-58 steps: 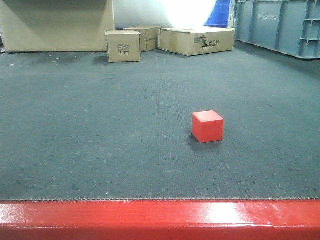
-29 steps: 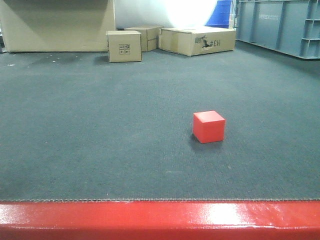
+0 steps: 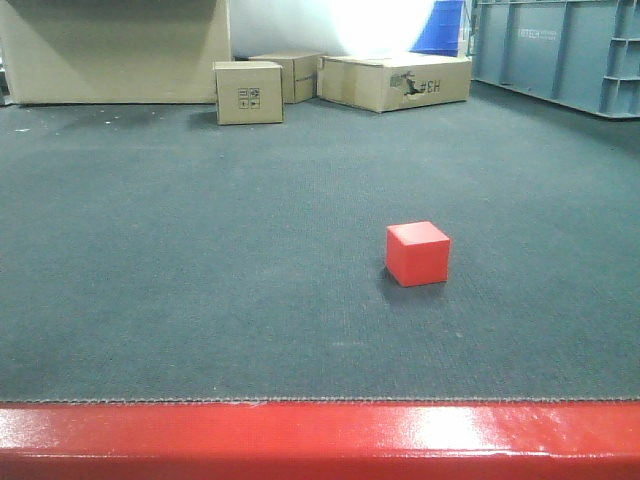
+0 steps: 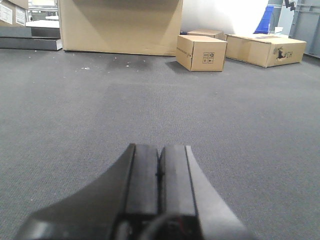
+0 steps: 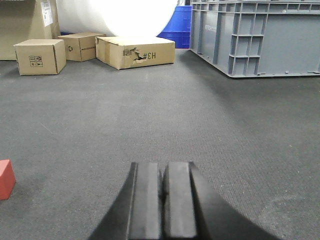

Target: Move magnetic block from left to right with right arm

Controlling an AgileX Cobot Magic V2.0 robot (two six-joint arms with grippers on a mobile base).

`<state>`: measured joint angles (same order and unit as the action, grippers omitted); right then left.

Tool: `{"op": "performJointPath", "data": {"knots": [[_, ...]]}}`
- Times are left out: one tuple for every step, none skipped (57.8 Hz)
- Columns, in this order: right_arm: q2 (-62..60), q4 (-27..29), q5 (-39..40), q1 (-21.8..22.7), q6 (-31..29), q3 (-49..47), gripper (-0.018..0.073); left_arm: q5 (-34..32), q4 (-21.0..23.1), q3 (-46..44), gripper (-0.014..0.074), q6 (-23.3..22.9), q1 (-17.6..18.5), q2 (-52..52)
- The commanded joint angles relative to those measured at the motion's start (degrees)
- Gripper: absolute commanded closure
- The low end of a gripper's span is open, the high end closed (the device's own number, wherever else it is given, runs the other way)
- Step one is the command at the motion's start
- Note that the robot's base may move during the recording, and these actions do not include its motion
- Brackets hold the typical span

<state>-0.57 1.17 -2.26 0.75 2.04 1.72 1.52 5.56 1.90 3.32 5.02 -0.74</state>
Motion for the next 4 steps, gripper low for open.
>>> {"op": "performJointPath", "data": {"knots": [[-1.25, 0.18, 5.54, 0.44, -0.67, 0.03, 0.0503, -4.77, 0.27, 0.38, 0.0722, -0.34, 0.35, -0.58], [-1.25, 0.18, 5.54, 0.44, -0.67, 0.03, 0.0503, -4.77, 0.27, 0.38, 0.0722, -0.34, 0.35, -0.58], [-1.25, 0.18, 5.54, 0.44, -0.67, 0.03, 0.0503, -4.77, 0.27, 0.38, 0.0722, -0.34, 0.35, -0.58], [-1.25, 0.18, 5.54, 0.44, -0.67, 0.03, 0.0503, -4.77, 0.27, 0.38, 0.0722, -0.34, 0.35, -0.58]]}}
